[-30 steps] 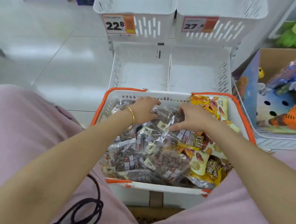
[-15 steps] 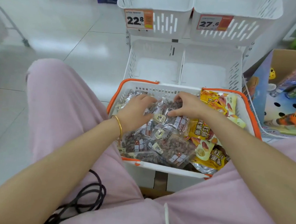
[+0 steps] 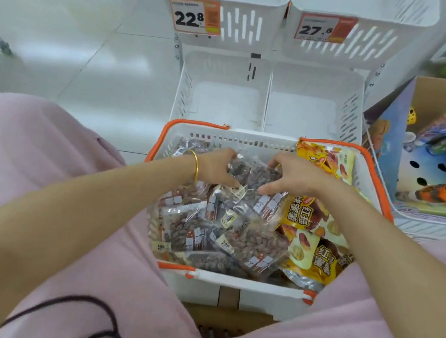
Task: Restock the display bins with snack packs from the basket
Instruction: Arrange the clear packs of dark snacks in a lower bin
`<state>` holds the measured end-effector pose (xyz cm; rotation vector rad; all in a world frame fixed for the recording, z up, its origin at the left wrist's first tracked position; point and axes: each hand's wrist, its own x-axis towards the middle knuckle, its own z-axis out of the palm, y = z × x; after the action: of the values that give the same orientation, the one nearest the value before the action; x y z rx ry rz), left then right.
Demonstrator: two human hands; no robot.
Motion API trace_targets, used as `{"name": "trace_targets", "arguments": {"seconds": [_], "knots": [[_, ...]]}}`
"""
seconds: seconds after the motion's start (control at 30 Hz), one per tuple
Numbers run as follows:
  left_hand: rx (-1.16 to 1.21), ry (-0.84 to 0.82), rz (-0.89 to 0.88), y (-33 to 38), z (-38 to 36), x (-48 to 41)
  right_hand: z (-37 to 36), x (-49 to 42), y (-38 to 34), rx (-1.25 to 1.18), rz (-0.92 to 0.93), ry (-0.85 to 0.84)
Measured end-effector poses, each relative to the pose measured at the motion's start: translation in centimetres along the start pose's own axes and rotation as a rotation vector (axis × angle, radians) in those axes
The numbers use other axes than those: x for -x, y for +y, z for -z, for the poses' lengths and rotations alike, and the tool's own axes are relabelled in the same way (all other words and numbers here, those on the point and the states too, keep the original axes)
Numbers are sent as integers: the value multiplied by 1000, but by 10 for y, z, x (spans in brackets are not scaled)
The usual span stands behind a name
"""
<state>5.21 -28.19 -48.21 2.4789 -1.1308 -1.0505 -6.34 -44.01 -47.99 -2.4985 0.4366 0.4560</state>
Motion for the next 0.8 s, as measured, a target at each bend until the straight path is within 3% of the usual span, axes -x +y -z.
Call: {"name": "trace_targets", "arguments": {"seconds": [0.2,0.33,0.53,0.7,0.8], "knots": [[109,-134,36,-2,31,-46,21,-21,2,-118,-3,2],[431,-119,72,-6,28,-59,27,-31,7,-199,-45,-54],[873,-43,-1,-8,26,-53,23,-30,14,-436,-170,42],[905,-257,-75,-11,36,-43,20,-32,18,-572,-191,86],[649,-245,-187,-11,32,-46,21,-32,21,-764,-218,129]]}}
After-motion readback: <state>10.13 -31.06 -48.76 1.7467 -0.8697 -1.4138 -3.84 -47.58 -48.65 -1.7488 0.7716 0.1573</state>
